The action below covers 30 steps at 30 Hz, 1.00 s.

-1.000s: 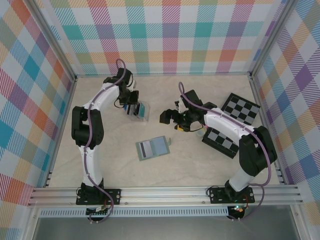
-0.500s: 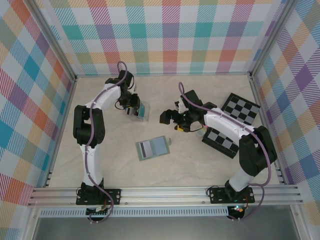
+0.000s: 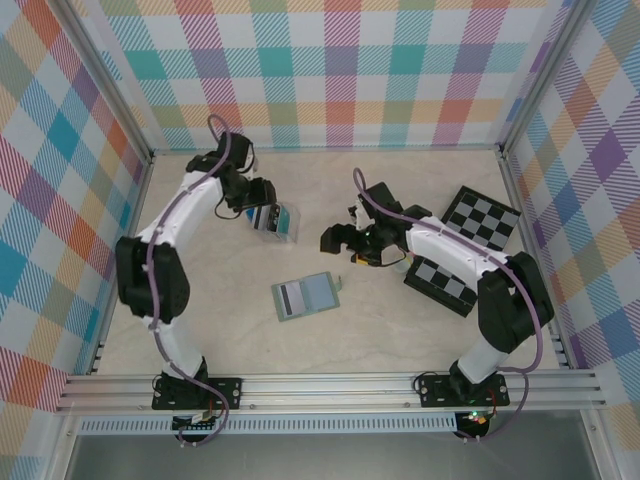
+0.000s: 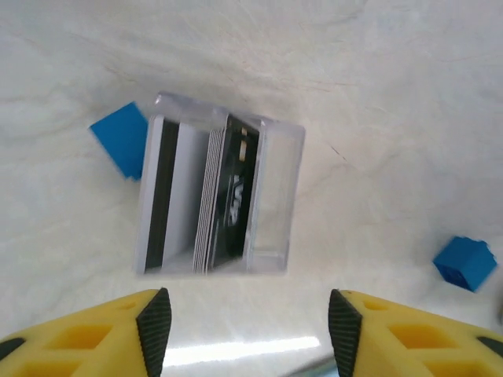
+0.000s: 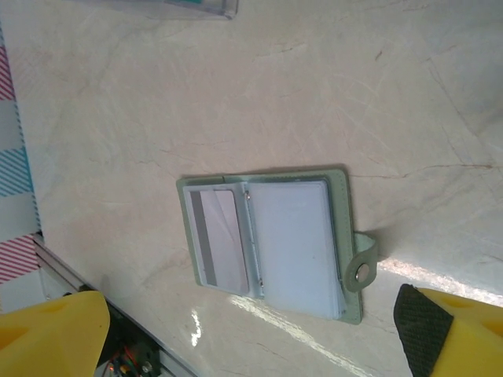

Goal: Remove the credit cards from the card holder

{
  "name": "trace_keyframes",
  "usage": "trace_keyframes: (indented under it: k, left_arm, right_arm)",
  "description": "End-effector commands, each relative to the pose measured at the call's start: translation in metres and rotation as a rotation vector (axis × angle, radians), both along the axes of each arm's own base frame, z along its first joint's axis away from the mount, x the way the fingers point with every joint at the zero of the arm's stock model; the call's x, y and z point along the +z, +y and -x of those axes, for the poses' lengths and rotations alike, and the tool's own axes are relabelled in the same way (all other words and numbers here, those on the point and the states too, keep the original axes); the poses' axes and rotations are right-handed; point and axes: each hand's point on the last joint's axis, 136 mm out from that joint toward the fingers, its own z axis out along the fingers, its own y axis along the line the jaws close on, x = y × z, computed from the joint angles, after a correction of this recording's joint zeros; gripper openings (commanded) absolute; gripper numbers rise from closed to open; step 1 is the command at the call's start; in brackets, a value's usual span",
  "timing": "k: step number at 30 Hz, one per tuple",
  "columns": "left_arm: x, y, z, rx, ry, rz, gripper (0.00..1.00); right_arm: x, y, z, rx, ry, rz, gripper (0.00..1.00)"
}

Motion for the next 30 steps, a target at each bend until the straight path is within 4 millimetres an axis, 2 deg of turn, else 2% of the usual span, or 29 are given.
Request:
trace_keyframes:
  k: [1, 8, 11, 13, 17, 22, 26, 30]
  left_arm:
    - [0.009, 0.011, 0.03, 0.08, -0.007, 0.023, 0.64]
    - [-0.006, 0.038, 0.083, 0.18, 0.011, 0.021, 0.86]
    - [-0.017, 0.048, 0.097, 0.224, 0.029, 0.024, 0.93]
    - [-0.024, 0.052, 0.103, 0.246, 0.043, 0.031, 0.97]
    - [-0.035, 0.054, 0.111, 0.264, 0.071, 0.049, 1.0]
    - [-0.045, 0.046, 0.113, 0.246, 0.102, 0.087, 1.0]
    - [-0.048, 0.042, 0.111, 0.238, 0.12, 0.106, 1.0]
    - [-0.05, 0.037, 0.109, 0.232, 0.129, 0.127, 1.0]
  right_arm:
    - [0.006, 0.016, 0.009, 0.095, -0.076, 0.068, 0.92]
    - [-0.018, 0.064, 0.035, 0.26, -0.077, 0.207, 0.8]
    - [-0.035, 0.078, 0.042, 0.28, -0.029, 0.233, 0.69]
    - [-0.048, 0.081, 0.044, 0.266, 0.007, 0.251, 0.66]
    - [-0.067, 0.086, 0.044, 0.248, 0.054, 0.254, 0.56]
    - [-0.082, 0.09, 0.036, 0.202, 0.103, 0.239, 0.49]
    - [-0.091, 0.093, 0.028, 0.179, 0.13, 0.218, 0.46]
    - [-0.101, 0.085, 0.025, 0.163, 0.143, 0.253, 0.45]
